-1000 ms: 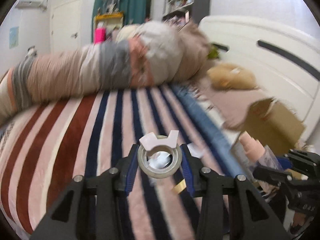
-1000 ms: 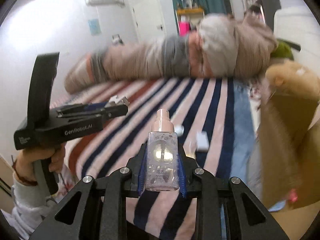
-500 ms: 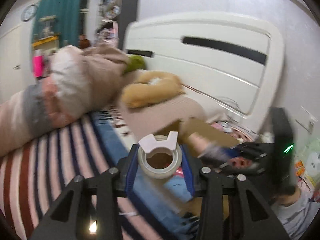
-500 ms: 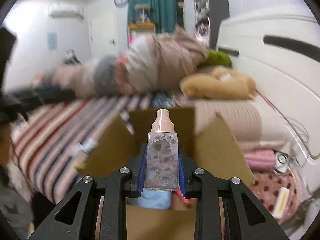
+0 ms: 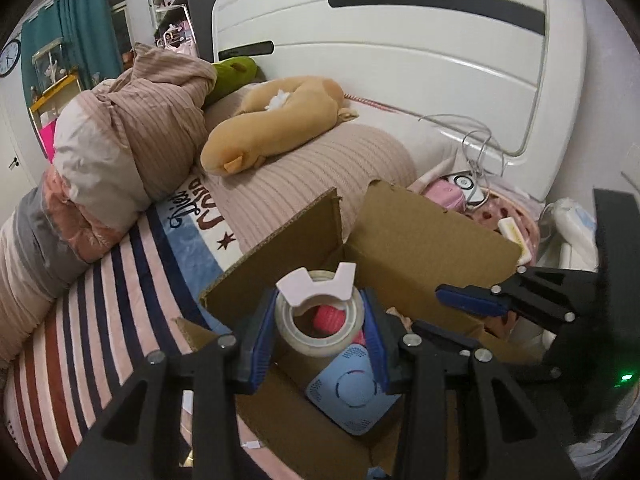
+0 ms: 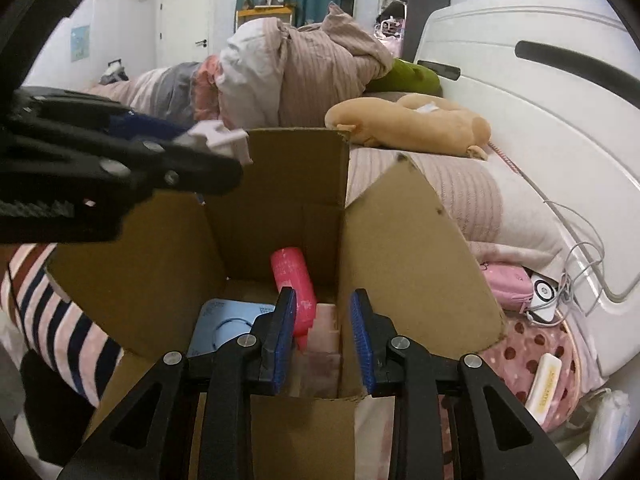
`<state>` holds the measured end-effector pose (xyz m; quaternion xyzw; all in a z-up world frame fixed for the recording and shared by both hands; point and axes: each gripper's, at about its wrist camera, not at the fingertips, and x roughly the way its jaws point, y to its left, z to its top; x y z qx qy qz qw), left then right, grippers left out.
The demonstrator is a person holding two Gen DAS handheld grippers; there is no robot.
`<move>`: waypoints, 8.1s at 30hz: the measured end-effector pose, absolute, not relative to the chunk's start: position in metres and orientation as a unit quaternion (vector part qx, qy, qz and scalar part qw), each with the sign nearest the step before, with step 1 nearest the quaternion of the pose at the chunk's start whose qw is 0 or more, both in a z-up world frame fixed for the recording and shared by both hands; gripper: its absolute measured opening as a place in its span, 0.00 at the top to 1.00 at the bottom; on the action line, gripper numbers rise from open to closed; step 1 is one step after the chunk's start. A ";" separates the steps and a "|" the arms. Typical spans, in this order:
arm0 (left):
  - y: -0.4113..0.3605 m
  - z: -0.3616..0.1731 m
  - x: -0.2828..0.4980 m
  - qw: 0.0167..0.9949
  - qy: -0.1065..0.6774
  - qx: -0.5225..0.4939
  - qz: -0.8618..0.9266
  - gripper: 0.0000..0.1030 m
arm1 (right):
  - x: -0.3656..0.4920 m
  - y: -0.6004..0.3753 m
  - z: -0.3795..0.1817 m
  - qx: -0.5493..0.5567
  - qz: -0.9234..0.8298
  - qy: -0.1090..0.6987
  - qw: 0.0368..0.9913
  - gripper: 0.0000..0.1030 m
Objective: Organize rigid objects
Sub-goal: 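Grasp the clear bottle with the right gripper into the box while left grasps tape roll into box, then grasp the gold bar with the right gripper while the left grasps the white spray bottle, then carry the gold bar and spray bottle into the box and open both grippers, then grasp the white adapter with the right gripper while the left grasps the white eye-mask case, then carry the adapter and eye-mask case into the box and open both grippers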
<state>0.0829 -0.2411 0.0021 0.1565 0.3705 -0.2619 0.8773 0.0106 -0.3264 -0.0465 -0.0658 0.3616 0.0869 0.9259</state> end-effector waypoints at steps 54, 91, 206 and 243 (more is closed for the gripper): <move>0.077 -0.145 0.072 0.899 0.423 -0.072 -0.086 0.29 | 0.073 -0.105 -0.171 0.108 0.227 0.509 0.823 0.53; 0.042 -0.186 0.103 0.880 0.467 -0.048 -0.075 0.79 | 0.061 -0.093 -0.165 -0.045 0.244 0.493 0.834 0.80; 0.031 -0.173 0.138 0.882 0.460 -0.046 -0.086 0.39 | 0.127 -0.100 -0.175 -0.051 0.217 0.440 0.870 0.60; 0.065 -0.081 0.064 0.925 0.371 -0.054 -0.060 0.72 | 0.038 -0.077 -0.076 -0.055 0.302 0.357 0.882 0.76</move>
